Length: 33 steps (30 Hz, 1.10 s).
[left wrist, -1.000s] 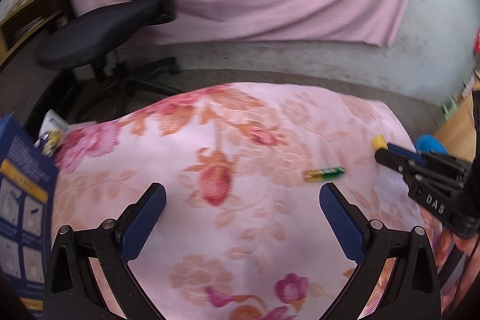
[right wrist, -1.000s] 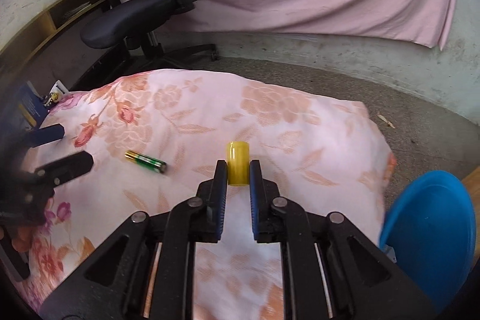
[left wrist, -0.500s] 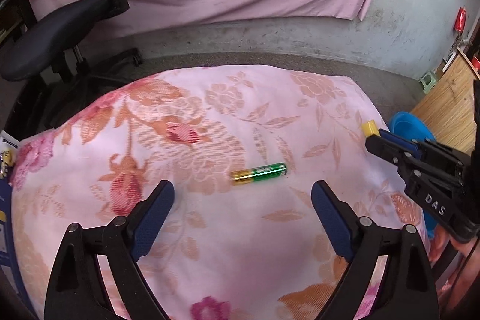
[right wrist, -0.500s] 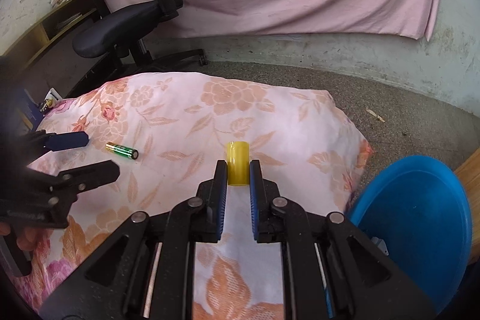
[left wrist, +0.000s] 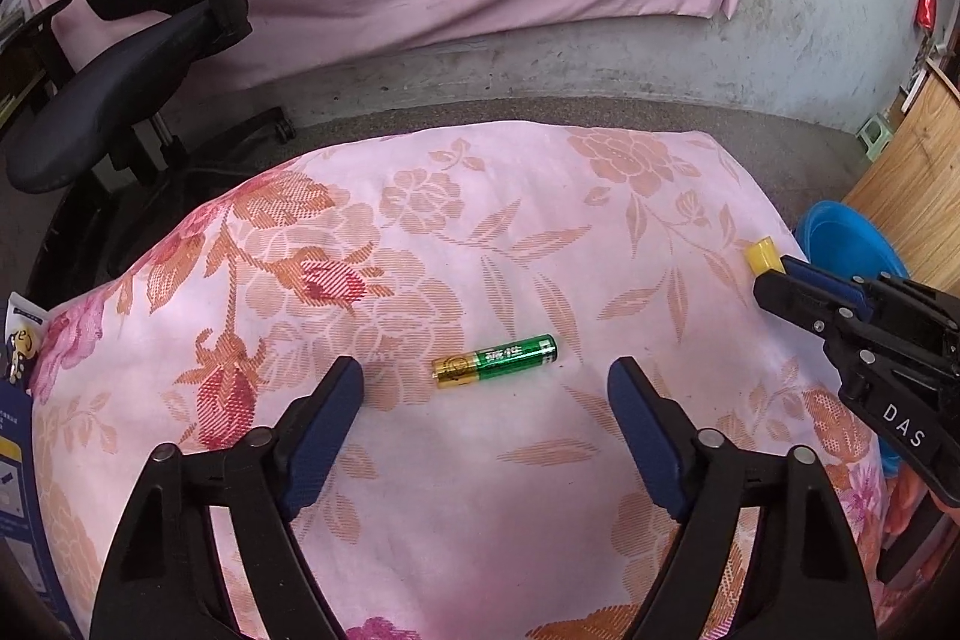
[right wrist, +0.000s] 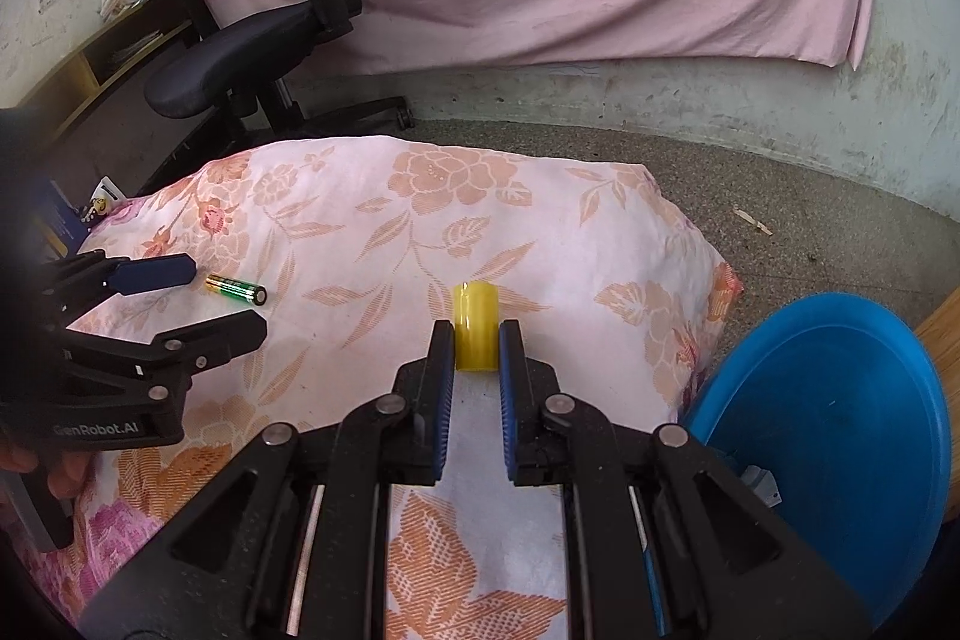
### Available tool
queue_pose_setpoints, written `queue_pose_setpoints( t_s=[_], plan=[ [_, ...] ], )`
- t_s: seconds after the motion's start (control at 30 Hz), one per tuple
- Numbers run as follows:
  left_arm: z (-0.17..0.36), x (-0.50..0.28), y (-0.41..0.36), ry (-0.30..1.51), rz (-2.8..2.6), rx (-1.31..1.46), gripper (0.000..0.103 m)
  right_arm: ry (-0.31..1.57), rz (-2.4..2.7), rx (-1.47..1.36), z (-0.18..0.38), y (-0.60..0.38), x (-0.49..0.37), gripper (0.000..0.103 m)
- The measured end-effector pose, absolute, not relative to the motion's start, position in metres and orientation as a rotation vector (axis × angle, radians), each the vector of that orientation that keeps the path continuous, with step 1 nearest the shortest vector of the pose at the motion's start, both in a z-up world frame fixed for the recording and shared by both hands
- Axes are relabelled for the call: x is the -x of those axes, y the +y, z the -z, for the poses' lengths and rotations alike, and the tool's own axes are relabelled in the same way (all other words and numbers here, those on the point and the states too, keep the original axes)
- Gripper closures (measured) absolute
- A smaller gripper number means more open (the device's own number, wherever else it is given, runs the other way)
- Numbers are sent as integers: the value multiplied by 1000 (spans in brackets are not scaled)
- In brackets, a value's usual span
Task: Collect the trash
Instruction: 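Grasp the yellow cap with the right tool while the left tool grasps the green battery, then lift and carry the yellow cap and green battery over the blue basin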
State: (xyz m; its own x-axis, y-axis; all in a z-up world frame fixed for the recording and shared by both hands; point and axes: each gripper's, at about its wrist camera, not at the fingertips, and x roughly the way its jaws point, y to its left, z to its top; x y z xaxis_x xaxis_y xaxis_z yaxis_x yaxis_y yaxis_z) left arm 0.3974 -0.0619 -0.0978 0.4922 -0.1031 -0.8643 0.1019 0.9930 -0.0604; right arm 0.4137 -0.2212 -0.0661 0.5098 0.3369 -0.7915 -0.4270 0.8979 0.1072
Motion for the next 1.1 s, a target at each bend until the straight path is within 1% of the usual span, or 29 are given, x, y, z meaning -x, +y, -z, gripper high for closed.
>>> queue_pose_setpoints(
  t_s=[0.2, 0.27, 0.3, 0.37, 0.4, 0.43, 0.47, 0.53, 0.8, 0.9, 1.03, 1.1],
  plan=[
    [101, -402, -69, 1054, 133, -6, 26, 932, -462, 97, 67, -222, -414, 66],
    [102, -405, -70, 1057, 119, -10, 34, 932, -463, 93, 67, -222, -414, 66],
    [102, -406, -70, 1057, 113, -13, 36, 933, -464, 92, 67, -222, -414, 66],
    [102, -406, -72, 1056, 93, -23, 45, 933, -464, 89, 67, -222, -413, 66],
    [102, -405, -71, 1053, 87, -25, 47, 933, -465, 89, 67, -222, -413, 66],
    [102, -405, -71, 1052, 82, -24, 51, 933, -466, 89, 67, -222, -413, 66],
    [102, -405, -71, 1051, 74, -24, 58, 934, -466, 91, 68, -222, -413, 66],
    [102, -404, -71, 1048, 70, -23, 65, 934, -473, 94, 68, -221, -411, 66],
    [92, -385, -76, 995, 106, -10, 66, 878, -495, 91, 62, -229, -394, 66],
    [73, -368, -77, 874, 122, 5, 66, 791, -499, 72, 51, -238, -379, 66],
    [43, -340, -83, 690, 147, 2, 66, 630, -481, 51, 25, -251, -352, 66],
    [30, -331, -87, 626, 162, 34, 66, 537, -464, 37, 9, -258, -338, 66]
  ],
)
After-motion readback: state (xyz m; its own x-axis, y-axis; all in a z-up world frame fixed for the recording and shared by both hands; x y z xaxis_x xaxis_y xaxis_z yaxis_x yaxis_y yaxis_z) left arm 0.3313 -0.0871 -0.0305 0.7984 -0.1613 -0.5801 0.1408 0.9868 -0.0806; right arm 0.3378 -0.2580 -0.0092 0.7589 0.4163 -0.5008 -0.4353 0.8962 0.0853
